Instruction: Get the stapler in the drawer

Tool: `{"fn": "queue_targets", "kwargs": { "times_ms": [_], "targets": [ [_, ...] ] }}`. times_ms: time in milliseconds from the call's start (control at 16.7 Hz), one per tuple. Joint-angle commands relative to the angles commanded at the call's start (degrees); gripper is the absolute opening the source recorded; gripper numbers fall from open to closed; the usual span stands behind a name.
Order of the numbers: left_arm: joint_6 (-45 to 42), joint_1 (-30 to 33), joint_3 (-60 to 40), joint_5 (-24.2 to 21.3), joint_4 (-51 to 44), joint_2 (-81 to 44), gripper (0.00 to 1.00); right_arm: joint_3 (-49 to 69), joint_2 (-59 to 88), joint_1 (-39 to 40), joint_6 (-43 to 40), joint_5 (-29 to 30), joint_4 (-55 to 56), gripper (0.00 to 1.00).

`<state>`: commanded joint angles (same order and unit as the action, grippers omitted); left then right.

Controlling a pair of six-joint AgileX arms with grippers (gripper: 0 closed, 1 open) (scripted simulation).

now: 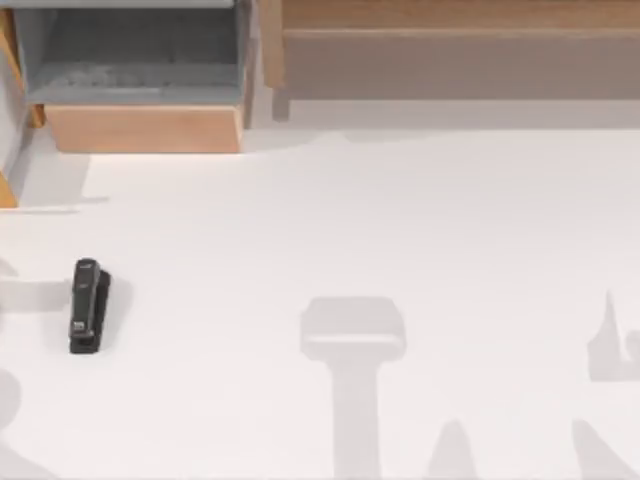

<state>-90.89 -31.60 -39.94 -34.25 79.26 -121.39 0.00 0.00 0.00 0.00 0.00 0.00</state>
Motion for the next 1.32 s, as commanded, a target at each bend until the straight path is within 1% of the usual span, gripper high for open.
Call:
{"fn": "queue_targets", "kwargs": {
  "times_ms": [360, 780, 1080, 1320],
  "targets": [
    [-0.2, -0.4, 0.8, -0.5, 0.7, 0.3, 0.00, 0.0, 0.0, 0.0, 0.0, 0.0, 0.0, 1.00],
    [-0.4, -6.5, 11.3, -6.6, 6.7, 4.4, 0.00, 0.0, 0.0, 0.0, 0.0, 0.0, 0.0, 1.00],
    [-0.5, -7.0, 12.3, -7.2, 7.2, 4.8, 0.00, 0.0, 0.0, 0.0, 0.0, 0.0, 0.0, 1.00],
    [-0.5, -7.0, 12.3, -7.2, 7.2, 4.8, 0.30, 0.0, 0.0, 0.0, 0.0, 0.0, 0.0, 1.00]
  ]
}}
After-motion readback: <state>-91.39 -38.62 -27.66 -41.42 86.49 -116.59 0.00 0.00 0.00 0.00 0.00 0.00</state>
